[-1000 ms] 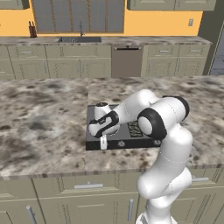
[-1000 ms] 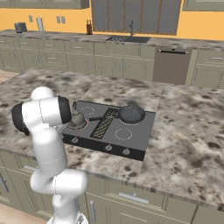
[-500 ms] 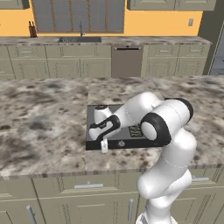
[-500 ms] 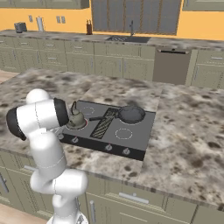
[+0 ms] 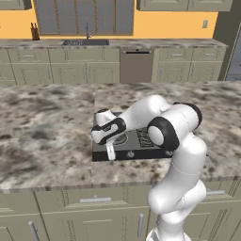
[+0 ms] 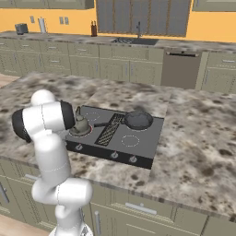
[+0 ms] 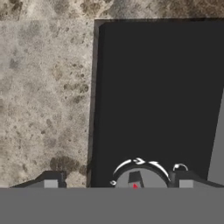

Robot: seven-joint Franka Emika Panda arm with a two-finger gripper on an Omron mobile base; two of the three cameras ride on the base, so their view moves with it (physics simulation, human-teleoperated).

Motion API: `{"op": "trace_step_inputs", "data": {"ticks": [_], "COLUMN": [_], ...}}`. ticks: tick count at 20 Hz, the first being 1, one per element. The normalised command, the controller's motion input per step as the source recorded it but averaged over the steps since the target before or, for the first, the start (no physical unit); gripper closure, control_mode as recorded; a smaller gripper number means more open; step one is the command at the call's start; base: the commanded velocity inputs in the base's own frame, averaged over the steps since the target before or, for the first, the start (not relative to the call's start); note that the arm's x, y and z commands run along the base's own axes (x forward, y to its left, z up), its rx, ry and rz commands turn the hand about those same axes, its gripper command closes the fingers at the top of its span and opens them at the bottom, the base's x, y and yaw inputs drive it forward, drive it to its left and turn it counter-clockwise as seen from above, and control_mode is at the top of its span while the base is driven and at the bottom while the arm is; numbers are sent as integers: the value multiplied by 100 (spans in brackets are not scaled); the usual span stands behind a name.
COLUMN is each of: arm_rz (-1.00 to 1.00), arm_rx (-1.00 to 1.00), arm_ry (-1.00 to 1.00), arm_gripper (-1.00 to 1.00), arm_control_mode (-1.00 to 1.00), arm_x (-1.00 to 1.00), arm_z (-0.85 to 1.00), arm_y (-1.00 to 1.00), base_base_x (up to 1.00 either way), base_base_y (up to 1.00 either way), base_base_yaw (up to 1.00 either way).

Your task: Pick the kettle from the counter and place it on a stove burner. Then turn the burner on.

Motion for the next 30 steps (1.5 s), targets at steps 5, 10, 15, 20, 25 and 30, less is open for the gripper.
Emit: {"op": "trace_step_inputs", "data": {"ticks": [5,10,15,20,25,30], "arm_rz": [0,0,-1,0,0,0], "arm_rx": [0,4,14,7,13,0], "arm_ry": [0,0,-30,-64,-31,0], "arm_gripper": [-100,-100,-100,-100,-100,-100], "arm_control_mode": [-100,-100,-100,-100,-100,-100], "arm_x": [0,-14,-30,-42,-4,0], "arm_z": [0,-2,35,100,82,0], "arm_y": [0,-16,-34,0,3,0], "base_base_x": [0,0,0,0,0,0], "base_base_y": [0,0,0,0,0,0], "base_base_yaw": [0,0,0,0,0,0]}}
